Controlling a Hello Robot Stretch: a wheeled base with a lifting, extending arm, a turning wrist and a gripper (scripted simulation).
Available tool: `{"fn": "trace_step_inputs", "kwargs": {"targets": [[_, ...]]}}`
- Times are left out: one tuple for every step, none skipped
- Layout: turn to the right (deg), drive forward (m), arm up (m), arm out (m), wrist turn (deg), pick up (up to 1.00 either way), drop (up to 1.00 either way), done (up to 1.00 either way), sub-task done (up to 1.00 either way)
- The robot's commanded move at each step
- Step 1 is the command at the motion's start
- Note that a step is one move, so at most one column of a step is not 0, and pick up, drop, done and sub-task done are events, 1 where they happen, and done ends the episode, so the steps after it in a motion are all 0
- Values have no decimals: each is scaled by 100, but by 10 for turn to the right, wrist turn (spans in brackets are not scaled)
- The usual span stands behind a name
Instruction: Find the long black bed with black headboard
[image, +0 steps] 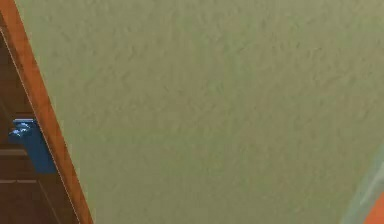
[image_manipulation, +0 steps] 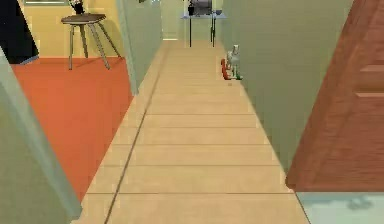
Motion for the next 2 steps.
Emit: {"fn": "trace_step_inputs", "kwargs": {"targets": [[450, 0, 0, 0, 0, 0, 0, 0, 0], [450, 0, 0, 0, 0, 0, 0, 0, 0]]}}
